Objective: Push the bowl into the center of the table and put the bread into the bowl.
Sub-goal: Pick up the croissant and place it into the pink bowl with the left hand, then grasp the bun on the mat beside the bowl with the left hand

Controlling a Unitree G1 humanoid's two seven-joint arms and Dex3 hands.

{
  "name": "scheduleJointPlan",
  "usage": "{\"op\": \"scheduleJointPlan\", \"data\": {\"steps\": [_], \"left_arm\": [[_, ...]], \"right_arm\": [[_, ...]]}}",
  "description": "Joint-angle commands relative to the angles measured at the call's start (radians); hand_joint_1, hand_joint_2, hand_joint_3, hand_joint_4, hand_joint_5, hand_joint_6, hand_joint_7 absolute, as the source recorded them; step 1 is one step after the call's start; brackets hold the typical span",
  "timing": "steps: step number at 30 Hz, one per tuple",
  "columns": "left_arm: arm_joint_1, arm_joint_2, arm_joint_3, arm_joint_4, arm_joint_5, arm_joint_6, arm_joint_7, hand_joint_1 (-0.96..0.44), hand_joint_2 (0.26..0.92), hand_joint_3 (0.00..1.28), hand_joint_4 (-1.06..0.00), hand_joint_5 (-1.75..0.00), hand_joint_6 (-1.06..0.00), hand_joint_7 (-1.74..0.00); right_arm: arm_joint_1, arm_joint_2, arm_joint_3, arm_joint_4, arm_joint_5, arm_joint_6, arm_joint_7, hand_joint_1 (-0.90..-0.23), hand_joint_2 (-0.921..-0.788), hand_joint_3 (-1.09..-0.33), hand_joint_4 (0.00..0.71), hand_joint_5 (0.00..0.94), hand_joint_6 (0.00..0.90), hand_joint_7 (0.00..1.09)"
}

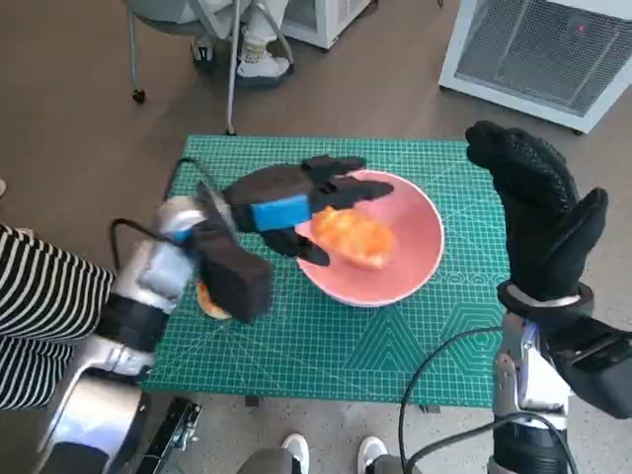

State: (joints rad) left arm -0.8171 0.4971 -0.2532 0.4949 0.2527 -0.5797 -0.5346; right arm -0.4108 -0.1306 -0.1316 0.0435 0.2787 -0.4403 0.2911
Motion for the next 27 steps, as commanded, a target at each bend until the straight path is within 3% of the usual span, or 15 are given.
{"op": "scheduleJointPlan", "data": {"steps": [1, 11, 27], "left_arm": [[0.051, 0.088, 0.072, -0.081, -0.095, 0.036, -0.08, -0.75, 0.918, 0.07, -0.09, -0.02, -0.25, -0.08], [0.182, 0.264, 0.195, -0.22, -0.161, 0.127, -0.17, -0.66, 0.896, 0.0, -0.13, -0.01, -0.29, -0.08], [0.301, 0.366, 0.209, -0.401, -0.155, 0.333, -0.272, -0.57, 0.781, 0.0, -0.14, -0.01, -0.34, -0.07]], "right_arm": [[0.02, 0.013, 0.008, 0.006, -0.006, 0.011, -0.006, -0.684, -0.921, -0.73, 0.21, 0.001, 0.119, 0.39], [0.012, 0.018, 0.011, 0.017, 0.013, 0.011, 0.011, -0.701, -0.921, -0.727, 0.205, 0.0, 0.116, 0.39], [-0.016, 0.024, 0.013, 0.064, 0.027, 0.005, 0.036, -0.707, -0.921, -0.728, 0.203, 0.0, 0.113, 0.39]]}}
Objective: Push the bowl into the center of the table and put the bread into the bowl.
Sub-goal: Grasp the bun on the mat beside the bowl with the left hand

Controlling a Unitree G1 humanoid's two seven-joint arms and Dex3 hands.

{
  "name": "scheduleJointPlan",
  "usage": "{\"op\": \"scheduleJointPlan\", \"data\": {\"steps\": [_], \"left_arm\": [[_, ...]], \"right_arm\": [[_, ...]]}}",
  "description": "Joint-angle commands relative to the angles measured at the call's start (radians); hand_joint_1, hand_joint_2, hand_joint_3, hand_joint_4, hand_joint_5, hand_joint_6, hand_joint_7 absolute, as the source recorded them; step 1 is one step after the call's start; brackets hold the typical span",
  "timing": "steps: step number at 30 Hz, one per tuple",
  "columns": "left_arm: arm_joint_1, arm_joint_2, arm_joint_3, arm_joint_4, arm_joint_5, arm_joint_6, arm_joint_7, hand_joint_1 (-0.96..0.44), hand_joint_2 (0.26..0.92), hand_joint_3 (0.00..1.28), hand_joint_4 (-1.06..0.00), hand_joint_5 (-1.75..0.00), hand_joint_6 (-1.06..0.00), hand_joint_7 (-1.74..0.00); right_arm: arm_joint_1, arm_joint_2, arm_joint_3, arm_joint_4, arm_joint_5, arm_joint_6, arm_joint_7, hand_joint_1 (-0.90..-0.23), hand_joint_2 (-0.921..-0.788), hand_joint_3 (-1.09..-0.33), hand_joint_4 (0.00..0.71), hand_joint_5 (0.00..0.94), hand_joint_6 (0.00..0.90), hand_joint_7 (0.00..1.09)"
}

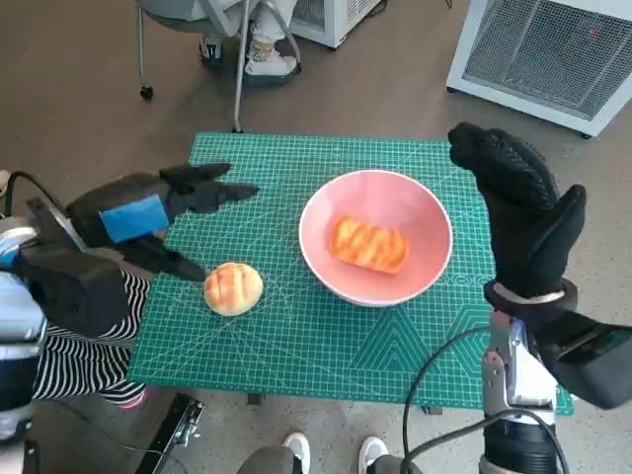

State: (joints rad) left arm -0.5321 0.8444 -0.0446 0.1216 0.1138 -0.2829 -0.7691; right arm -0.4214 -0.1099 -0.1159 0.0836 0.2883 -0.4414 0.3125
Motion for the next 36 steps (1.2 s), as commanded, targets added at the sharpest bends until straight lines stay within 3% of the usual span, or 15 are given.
{"op": "scheduleJointPlan", "data": {"steps": [1, 17, 31, 36], "left_arm": [[0.017, 0.019, 0.0, -0.029, -0.019, 0.043, -0.044, -0.55, 0.771, 0.0, -0.15, -0.01, -0.34, -0.07], [-0.003, -0.025, -0.09, 0.018, 0.022, 0.147, -0.119, -0.31, 0.718, 0.0, -0.17, 0.0, -0.39, -0.04], [-0.046, -0.112, -0.209, 0.241, 0.127, 0.082, -0.093, -0.1, 0.715, 0.0, -0.18, 0.0, -0.37, -0.01], [-0.061, -0.128, -0.247, 0.288, 0.188, 0.069, -0.069, -0.01, 0.733, 0.01, -0.25, -0.03, -0.43, -0.03]], "right_arm": [[-0.007, 0.003, -0.002, 0.026, 0.019, 0.007, 0.016, -0.708, -0.921, -0.728, 0.203, 0.0, 0.113, 0.39], [-0.018, 0.002, 0.001, 0.055, 0.035, 0.005, 0.052, -0.705, -0.921, -0.724, 0.209, 0.002, 0.114, 0.4], [0.002, -0.013, -0.012, 0.026, 0.037, 0.02, 0.057, -0.708, -0.921, -0.725, 0.207, 0.001, 0.107, 0.4], [0.009, -0.016, -0.015, 0.018, 0.033, 0.021, 0.055, -0.709, -0.921, -0.725, 0.208, 0.001, 0.105, 0.4]]}}
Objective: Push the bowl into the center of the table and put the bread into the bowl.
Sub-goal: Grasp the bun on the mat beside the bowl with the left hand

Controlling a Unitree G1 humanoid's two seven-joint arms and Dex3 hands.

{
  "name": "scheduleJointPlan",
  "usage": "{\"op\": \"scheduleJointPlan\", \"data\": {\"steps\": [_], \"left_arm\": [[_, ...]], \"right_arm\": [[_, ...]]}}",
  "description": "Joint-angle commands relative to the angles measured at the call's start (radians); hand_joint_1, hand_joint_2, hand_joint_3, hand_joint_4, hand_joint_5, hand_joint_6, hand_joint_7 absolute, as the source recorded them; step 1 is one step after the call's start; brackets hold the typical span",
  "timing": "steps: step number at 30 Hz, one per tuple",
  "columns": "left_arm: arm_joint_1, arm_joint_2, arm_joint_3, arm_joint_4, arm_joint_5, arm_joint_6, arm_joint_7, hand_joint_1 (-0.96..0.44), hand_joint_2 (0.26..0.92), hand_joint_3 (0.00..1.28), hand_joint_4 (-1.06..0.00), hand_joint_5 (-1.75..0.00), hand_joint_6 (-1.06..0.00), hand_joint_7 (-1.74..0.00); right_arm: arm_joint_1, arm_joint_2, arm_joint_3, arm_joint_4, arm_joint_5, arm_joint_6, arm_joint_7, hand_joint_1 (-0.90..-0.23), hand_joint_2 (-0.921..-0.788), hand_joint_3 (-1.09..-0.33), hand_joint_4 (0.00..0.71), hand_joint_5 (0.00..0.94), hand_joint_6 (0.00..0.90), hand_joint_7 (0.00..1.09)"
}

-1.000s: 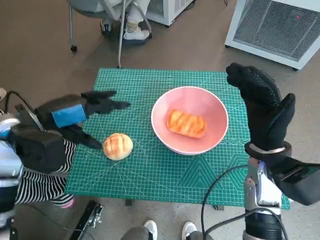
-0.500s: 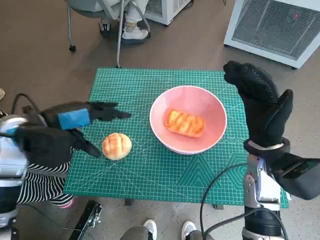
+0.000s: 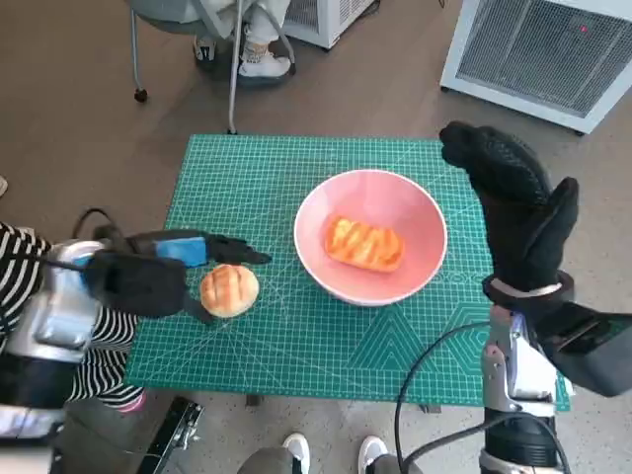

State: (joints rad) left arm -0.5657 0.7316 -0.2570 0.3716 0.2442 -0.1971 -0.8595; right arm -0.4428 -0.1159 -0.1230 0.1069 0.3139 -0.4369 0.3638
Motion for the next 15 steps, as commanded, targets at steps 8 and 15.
{"op": "scheduleJointPlan", "data": {"steps": [8, 15], "left_arm": [[-0.032, -0.031, -0.072, 0.052, 0.146, 0.027, 0.058, 0.07, 0.793, 0.03, -0.52, -0.1, -0.61, -0.11], [-0.028, -0.032, -0.074, 0.049, 0.19, 0.03, 0.105, 0.1, 0.858, 0.02, -0.78, -0.16, -0.6, -0.57]], "right_arm": [[0.04, -0.013, -0.013, -0.021, 0.002, 0.021, -0.001, -0.709, -0.921, -0.725, 0.208, 0.001, 0.103, 0.4], [0.044, -0.012, -0.017, -0.026, -0.004, 0.021, -0.005, -0.71, -0.921, -0.725, 0.208, 0.001, 0.101, 0.4]]}}
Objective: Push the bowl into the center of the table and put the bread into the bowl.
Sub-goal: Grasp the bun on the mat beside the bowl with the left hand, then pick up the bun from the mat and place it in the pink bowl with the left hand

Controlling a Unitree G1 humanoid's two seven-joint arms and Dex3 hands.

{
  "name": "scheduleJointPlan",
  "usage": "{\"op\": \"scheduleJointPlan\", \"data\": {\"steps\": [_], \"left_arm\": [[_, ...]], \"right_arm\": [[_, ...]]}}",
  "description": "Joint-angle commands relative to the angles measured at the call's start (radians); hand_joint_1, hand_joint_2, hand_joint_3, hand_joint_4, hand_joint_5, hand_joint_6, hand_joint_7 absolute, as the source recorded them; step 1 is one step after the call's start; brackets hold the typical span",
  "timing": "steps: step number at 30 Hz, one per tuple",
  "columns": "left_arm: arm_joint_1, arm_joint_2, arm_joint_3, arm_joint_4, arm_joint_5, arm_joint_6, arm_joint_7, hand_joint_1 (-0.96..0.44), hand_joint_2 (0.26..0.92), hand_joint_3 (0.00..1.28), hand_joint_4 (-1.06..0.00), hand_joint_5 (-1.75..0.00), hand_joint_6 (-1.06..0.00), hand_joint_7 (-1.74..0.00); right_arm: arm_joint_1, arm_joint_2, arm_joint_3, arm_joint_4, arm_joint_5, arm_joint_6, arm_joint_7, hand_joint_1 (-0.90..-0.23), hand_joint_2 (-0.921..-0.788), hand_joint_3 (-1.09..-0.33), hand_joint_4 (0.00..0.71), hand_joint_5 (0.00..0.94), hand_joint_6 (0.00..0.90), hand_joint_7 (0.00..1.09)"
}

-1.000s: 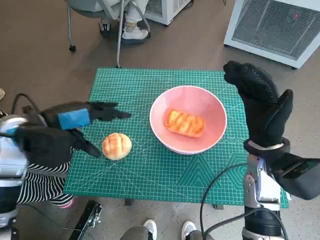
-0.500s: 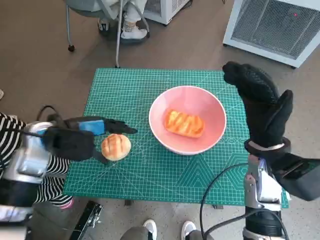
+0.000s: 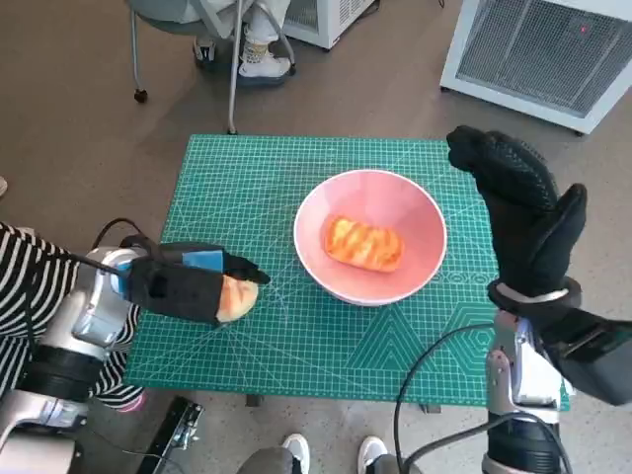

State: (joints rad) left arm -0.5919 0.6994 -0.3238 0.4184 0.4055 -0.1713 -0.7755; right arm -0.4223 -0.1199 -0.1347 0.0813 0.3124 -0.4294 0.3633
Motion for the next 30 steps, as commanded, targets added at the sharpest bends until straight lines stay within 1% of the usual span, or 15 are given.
{"op": "scheduleJointPlan", "data": {"steps": [1, 2, 3, 5, 6, 11, 12, 17, 23, 30], "left_arm": [[0.0, 0.001, -0.005, -0.003, 0.029, 0.002, 0.026, 0.06, 0.881, 0.05, -0.73, -0.5, -0.58, -0.85], [0.004, 0.004, 0.001, -0.011, 0.028, -0.001, 0.032, 0.05, 0.889, 0.07, -0.71, -0.62, -0.57, -0.95], [0.006, 0.005, 0.004, -0.016, 0.027, -0.004, 0.037, 0.03, 0.904, 0.1, -0.68, -0.87, -0.56, -1.14], [0.011, 0.011, 0.018, -0.025, 0.017, -0.02, 0.053, 0.01, 0.912, 0.1, -0.68, -0.98, -0.56, -1.22], [0.013, 0.013, 0.023, -0.028, 0.013, -0.027, 0.06, 0.01, 0.914, 0.09, -0.69, -1.03, -0.57, -1.23], [0.017, 0.017, 0.048, -0.033, -0.003, -0.058, 0.081, 0.0, 0.917, 0.08, -0.71, -1.12, -0.58, -1.21], [0.016, 0.019, 0.056, -0.037, -0.008, -0.063, 0.085, 0.0, 0.918, 0.08, -0.7, -1.14, -0.57, -1.22], [0.011, 0.024, 0.097, -0.072, -0.039, -0.074, 0.089, 0.0, 0.92, 0.08, -0.71, -1.12, -0.58, -1.24], [0.01, 0.026, 0.141, -0.133, -0.069, -0.065, 0.094, 0.0, 0.92, 0.1, -0.68, -1.12, -0.56, -1.29], [0.003, 0.023, 0.196, -0.237, -0.103, -0.037, 0.101, 0.0, 0.92, 0.1, -0.67, -1.16, -0.56, -1.26]], "right_arm": [[0.024, -0.008, -0.006, 0.0, -0.003, 0.013, -0.005, -0.71, -0.921, -0.725, 0.208, 0.001, 0.101, 0.4], [0.024, -0.008, -0.006, 0.0, -0.004, 0.013, -0.006, -0.709, -0.921, -0.724, 0.208, 0.001, 0.101, 0.4], [0.024, -0.007, -0.006, 0.001, -0.004, 0.012, -0.006, -0.709, -0.921, -0.724, 0.208, 0.001, 0.101, 0.4], [0.024, -0.006, -0.006, 0.002, -0.008, 0.011, -0.008, -0.708, -0.921, -0.724, 0.208, 0.001, 0.1, 0.4], [0.024, -0.005, -0.006, 0.002, -0.009, 0.01, -0.009, -0.708, -0.921, -0.724, 0.208, 0.001, 0.1, 0.4], [0.025, -0.003, -0.005, 0.002, -0.014, 0.008, -0.013, -0.708, -0.921, -0.725, 0.208, 0.001, 0.099, 0.4], [0.025, -0.003, -0.005, 0.002, -0.015, 0.008, -0.015, -0.708, -0.921, -0.725, 0.208, 0.001, 0.098, 0.4], [0.024, -0.002, -0.004, 0.003, -0.018, 0.007, -0.019, -0.708, -0.921, -0.725, 0.208, 0.001, 0.097, 0.4], [0.024, -0.002, -0.005, 0.005, -0.018, 0.005, -0.019, -0.708, -0.921, -0.725, 0.208, 0.001, 0.096, 0.4], [0.021, 0.0, -0.005, 0.009, -0.018, 0.006, -0.021, -0.708, -0.921, -0.725, 0.208, 0.001, 0.095, 0.4]]}}
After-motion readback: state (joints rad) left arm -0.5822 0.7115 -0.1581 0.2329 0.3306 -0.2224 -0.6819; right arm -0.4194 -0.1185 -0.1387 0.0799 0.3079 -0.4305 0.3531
